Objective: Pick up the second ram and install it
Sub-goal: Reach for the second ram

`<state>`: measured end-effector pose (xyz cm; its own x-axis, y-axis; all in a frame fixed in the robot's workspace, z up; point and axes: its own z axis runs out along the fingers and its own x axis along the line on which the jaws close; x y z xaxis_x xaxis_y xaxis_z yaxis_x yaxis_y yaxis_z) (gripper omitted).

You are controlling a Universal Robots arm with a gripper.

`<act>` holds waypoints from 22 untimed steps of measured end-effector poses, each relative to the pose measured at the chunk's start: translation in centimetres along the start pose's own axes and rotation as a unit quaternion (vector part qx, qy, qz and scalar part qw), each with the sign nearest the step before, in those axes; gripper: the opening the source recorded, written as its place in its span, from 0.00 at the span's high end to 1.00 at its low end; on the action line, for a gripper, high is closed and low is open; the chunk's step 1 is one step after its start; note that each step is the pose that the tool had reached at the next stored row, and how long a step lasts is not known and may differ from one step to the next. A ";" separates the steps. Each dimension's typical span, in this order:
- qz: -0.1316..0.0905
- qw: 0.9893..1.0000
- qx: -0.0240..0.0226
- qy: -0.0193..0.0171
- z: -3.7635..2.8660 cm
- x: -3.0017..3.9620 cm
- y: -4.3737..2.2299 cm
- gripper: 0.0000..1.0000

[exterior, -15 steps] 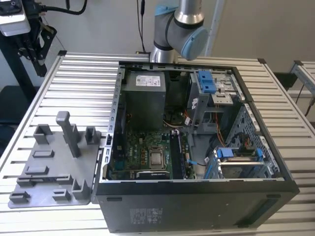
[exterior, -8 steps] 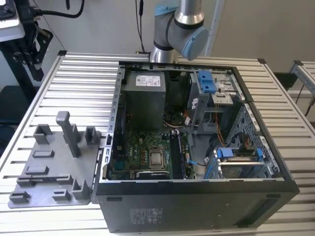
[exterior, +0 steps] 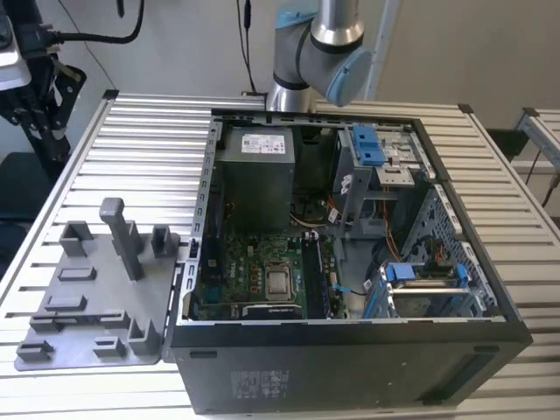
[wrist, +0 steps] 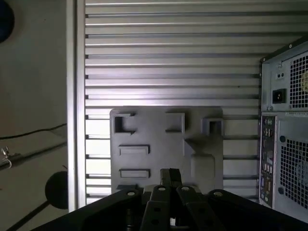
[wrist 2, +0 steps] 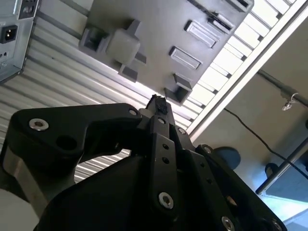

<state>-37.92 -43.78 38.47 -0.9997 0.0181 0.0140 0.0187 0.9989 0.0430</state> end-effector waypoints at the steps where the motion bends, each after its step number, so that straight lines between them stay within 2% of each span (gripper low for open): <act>1: 0.000 1.000 0.000 0.000 0.00 -0.01 -0.42 0.89; 12: 0.000 1.000 0.000 0.000 0.18 -0.10 -5.22 0.89; 16: 0.000 1.000 0.000 0.000 0.29 -0.13 -6.76 0.89; 19: 0.000 1.000 0.000 0.000 0.37 -0.15 -7.71 0.89; 22: 0.000 1.000 0.000 0.000 0.42 -0.15 -7.94 0.89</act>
<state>-37.92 -51.69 37.71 -0.9997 0.0181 0.0142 0.0187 0.9989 0.0430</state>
